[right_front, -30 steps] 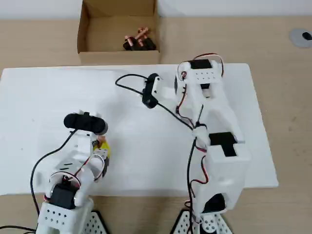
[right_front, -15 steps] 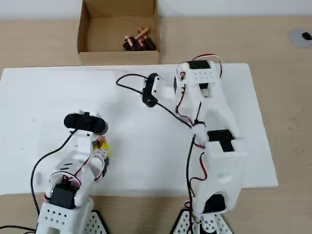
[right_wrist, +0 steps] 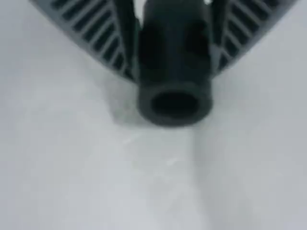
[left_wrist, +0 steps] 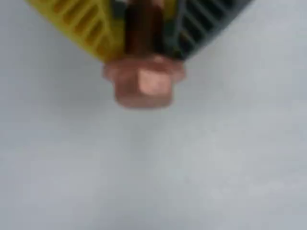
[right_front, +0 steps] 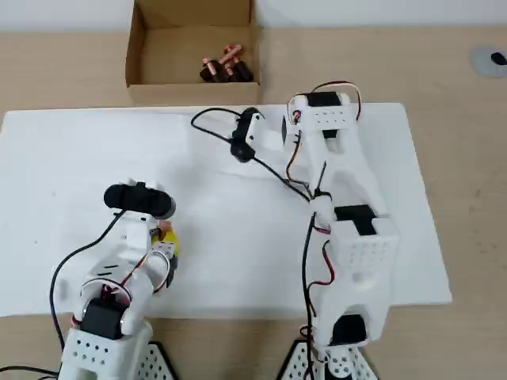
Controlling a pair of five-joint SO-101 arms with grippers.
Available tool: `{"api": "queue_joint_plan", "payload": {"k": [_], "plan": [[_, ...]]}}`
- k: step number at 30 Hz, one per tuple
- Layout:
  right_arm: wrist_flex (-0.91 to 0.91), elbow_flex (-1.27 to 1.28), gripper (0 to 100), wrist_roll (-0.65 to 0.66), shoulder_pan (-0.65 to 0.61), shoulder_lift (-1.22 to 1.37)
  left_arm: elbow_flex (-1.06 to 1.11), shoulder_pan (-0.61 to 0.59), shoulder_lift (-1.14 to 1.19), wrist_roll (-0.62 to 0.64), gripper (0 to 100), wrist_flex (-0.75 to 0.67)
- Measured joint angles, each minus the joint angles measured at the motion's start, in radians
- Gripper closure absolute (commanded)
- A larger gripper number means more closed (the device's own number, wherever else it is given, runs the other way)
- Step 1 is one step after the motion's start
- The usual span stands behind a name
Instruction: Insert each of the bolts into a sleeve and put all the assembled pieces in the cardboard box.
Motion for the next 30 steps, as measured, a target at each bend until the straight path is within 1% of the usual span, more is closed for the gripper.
{"api": "queue_joint_plan", "payload": {"k": [3, 5, 10, 14, 17, 20, 25, 30], "plan": [[0.048, -0.055, 98.9, -0.021, 0.012, 0.008, 0.0, 0.0, 0.0, 0.0, 99, 0.0], [0.114, -0.126, 98.9, -0.051, 0.032, 0.011, 0.0, 0.0, 0.0, 0.0, 99, 0.0], [0.304, -0.422, 98.9, -0.133, 0.063, 0.012, 0.0, 0.0, 0.0, 0.0, 99, 0.0], [0.33, -0.54, 98.9, -0.218, 0.06, -0.046, 0.0, 0.0, 0.0, 0.0, 99, -0.008], [0.331, -0.56, 98.9, -0.285, 0.054, -0.153, 0.0, 0.0, 0.0, 0.0, 99, -0.049], [0.331, -0.562, 98.9, -0.354, 0.011, -0.279, -0.035, 0.0, 0.0, 0.002, 99, -0.097], [0.333, -0.562, 98.9, -0.448, -0.037, -0.534, -0.17, 0.0, 0.0, 0.002, 100, -0.199], [0.333, -0.548, 98.8, -0.489, -0.04, -0.818, -0.353, 0.0, 0.002, 0.0, 100, -0.221]]}}
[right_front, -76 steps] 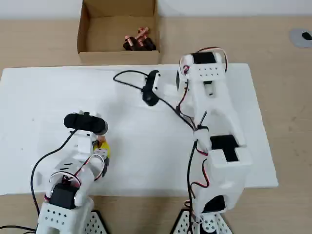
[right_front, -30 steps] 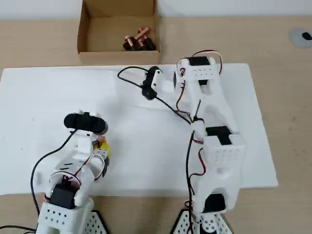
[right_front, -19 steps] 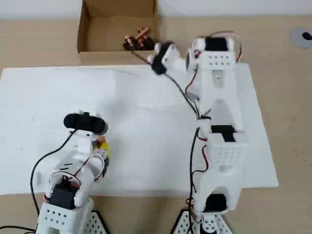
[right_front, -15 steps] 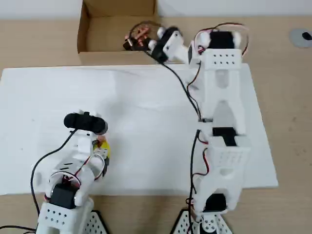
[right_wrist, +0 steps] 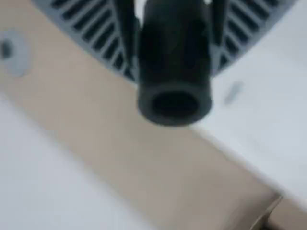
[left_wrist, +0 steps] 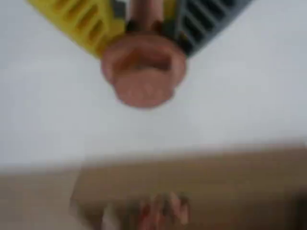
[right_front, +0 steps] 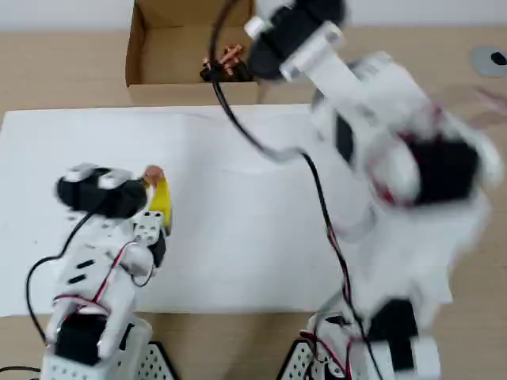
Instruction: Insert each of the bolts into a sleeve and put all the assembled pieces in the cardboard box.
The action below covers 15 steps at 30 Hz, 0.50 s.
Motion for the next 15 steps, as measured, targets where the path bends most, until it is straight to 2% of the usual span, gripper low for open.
{"api": "queue_joint_plan", "payload": {"k": [4, 10, 15], "plan": [[0.0, 0.166, 98.8, 0.0, 0.0, -0.242, -0.172, 0.002, 0.002, -0.04, 100, 0.0], [0.0, 0.664, 98.8, 0.0, 0.091, -0.618, -0.474, 0.092, 0.153, -0.064, 100, 0.0], [-0.063, 1.099, 98.8, -0.038, 0.106, -0.925, -0.746, 0.155, 0.39, 0.026, 100, 0.0]]}}
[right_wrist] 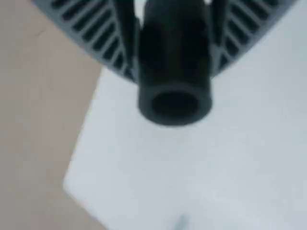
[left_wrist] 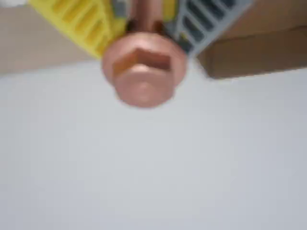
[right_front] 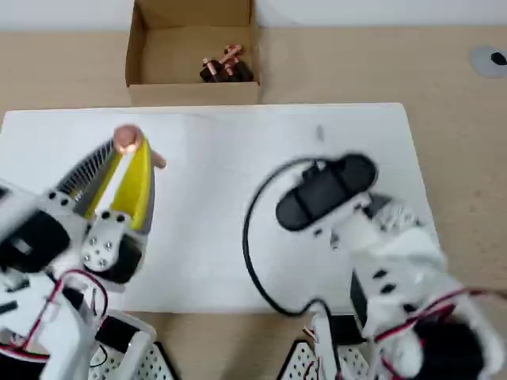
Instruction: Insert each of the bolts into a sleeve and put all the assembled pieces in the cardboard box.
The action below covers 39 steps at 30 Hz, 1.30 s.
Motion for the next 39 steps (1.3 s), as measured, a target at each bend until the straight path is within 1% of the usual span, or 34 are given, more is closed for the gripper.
{"api": "queue_joint_plan", "payload": {"k": [4, 10, 14, 19, 21, 25, 28, 32, 36, 39], "plan": [[-0.193, 0.308, 98.8, -0.124, 0.0, -0.238, -0.095, 0.063, 0.16, 0.064, 100, 0.0], [-0.62, 0.812, 98.8, -0.265, 0.0, -0.551, -0.103, 0.213, 0.236, 0.081, 100, 0.0], [-0.868, 1.046, 98.8, -0.388, 0.0, -0.615, -0.115, 0.29, 0.285, 0.081, 100, 0.0], [-1.036, 1.063, 98.8, -0.559, 0.0, -0.621, -0.19, 0.331, 0.379, 0.081, 100, 0.0], [-1.076, 1.048, 98.8, -0.606, 0.0, -0.621, -0.25, 0.333, 0.428, 0.072, 100, 0.0], [-1.106, 0.962, 98.9, -0.671, 0.0, -0.621, -0.388, 0.377, 0.532, 0.029, 100, 0.0], [-1.109, 0.902, 98.9, -0.684, -0.021, -0.621, -0.47, 0.423, 0.603, 0.0, 100, 0.0], [-1.109, 0.844, 98.9, -0.686, -0.104, -0.621, -0.537, 0.479, 0.672, -0.04, 100, 0.0], [-1.102, 0.821, 98.9, -0.686, -0.181, -0.621, -0.575, 0.485, 0.704, -0.077, 100, 0.0], [-1.068, 0.821, 98.9, -0.686, -0.216, -0.621, -0.575, 0.485, 0.706, -0.094, 100, -0.038]]}}
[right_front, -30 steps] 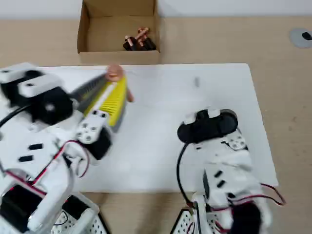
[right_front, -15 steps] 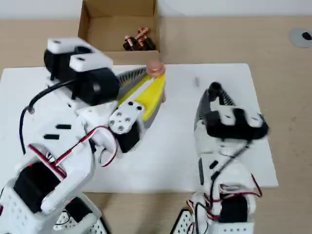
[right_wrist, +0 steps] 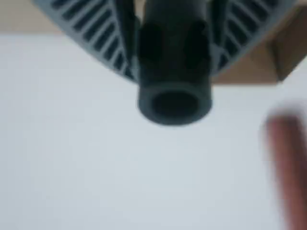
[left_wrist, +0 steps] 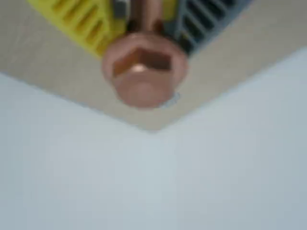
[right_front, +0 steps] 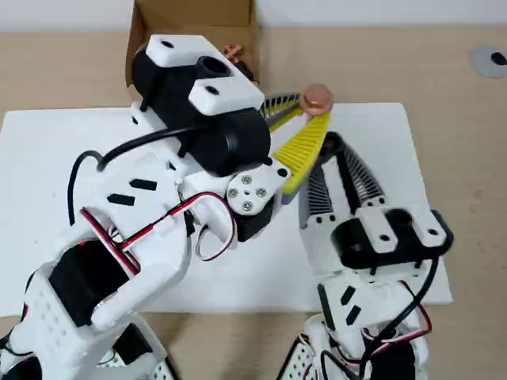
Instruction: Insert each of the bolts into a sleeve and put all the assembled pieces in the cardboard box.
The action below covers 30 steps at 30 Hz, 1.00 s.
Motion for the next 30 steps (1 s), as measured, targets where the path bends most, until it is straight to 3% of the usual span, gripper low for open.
{"api": "queue_joint_plan", "payload": {"k": [15, 25, 30], "plan": [[0.06, -0.002, 98.9, 0.0, -0.023, -0.003, 0.077, 0.008, -0.037, -0.005, 100, -0.035], [0.072, -0.002, 98.9, 0.0, -0.023, -0.005, 0.281, 0.037, -0.12, -0.087, 100, -0.252], [0.072, -0.002, 98.9, 0.0, -0.026, -0.005, 0.29, 0.037, -0.121, -0.133, 100, -0.281]]}}
